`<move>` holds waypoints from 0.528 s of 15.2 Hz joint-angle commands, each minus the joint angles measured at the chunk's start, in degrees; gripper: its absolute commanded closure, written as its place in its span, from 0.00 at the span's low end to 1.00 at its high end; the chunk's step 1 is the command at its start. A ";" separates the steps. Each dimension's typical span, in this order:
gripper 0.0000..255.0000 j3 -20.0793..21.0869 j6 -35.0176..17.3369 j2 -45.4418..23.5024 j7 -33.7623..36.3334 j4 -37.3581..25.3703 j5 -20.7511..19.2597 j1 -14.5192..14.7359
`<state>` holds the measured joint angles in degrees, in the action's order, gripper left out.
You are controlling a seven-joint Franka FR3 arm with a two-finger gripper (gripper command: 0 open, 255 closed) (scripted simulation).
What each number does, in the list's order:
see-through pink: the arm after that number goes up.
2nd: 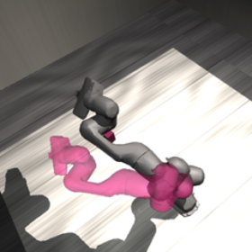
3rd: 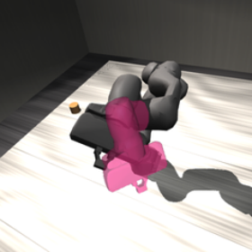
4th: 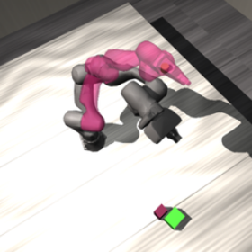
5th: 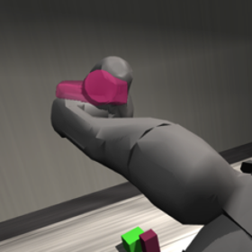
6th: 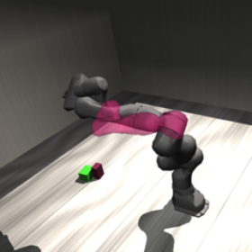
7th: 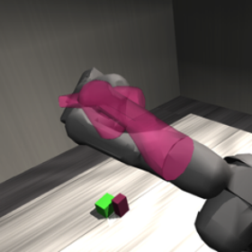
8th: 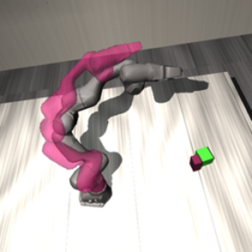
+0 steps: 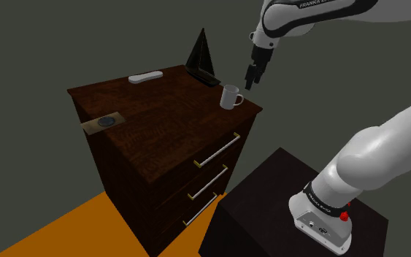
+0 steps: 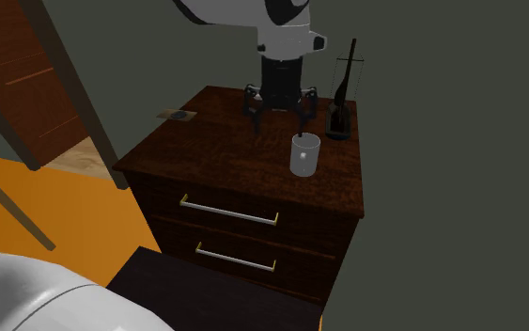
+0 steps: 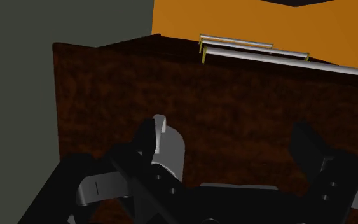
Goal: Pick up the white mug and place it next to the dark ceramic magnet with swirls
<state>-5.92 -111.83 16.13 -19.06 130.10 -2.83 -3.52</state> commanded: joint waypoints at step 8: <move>0.00 -3.12 -5.63 -20.09 -6.87 -14.52 2.32 -1.73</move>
<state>-8.76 -116.96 -1.39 -25.05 117.64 -0.94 -5.00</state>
